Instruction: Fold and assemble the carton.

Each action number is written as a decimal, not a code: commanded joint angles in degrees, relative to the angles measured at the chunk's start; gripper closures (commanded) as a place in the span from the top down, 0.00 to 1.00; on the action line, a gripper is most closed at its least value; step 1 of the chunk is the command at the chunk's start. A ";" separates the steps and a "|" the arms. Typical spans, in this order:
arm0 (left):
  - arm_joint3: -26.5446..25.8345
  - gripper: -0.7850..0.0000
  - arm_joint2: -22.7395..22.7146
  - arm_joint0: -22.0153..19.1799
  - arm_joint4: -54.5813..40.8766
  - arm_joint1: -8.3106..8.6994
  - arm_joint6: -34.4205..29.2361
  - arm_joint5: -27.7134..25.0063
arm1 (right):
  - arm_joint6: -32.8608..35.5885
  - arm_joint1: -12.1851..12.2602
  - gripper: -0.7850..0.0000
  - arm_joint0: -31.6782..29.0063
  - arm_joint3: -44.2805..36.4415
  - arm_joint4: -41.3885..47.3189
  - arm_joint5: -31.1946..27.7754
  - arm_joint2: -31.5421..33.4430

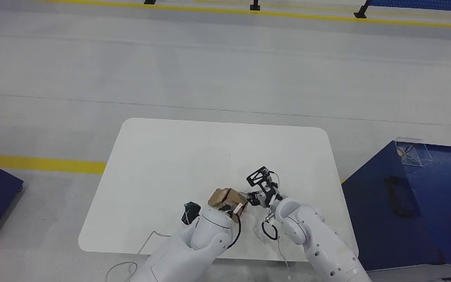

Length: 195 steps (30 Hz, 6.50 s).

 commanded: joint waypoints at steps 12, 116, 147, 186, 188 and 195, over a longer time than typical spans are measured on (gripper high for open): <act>0.13 1.00 1.63 -0.90 -0.85 -2.25 0.78 -0.78 | -1.49 -1.15 1.00 1.91 2.28 1.52 0.41 -0.56; 13.36 1.00 -1.02 12.25 34.05 -10.15 2.62 -67.73 | -14.80 -2.98 1.00 -2.81 3.26 -17.41 4.07 0.08; 20.04 1.00 -8.73 12.61 52.46 -14.04 8.32 -78.88 | -12.81 -3.68 1.00 -4.18 2.49 -18.96 2.41 2.15; 26.91 1.00 -17.00 10.68 41.82 -18.01 -6.18 -70.83 | -11.00 -4.42 1.00 -5.08 1.85 -20.74 0.70 3.96; 27.76 1.00 -17.28 10.09 42.07 -18.23 -5.72 -71.73 | -10.89 -4.47 1.00 -5.00 2.05 -20.75 0.65 3.98; 28.76 1.00 -19.15 9.57 44.93 -18.61 -4.64 -79.84 | -10.52 -4.72 1.00 -4.74 2.62 -21.16 0.31 3.69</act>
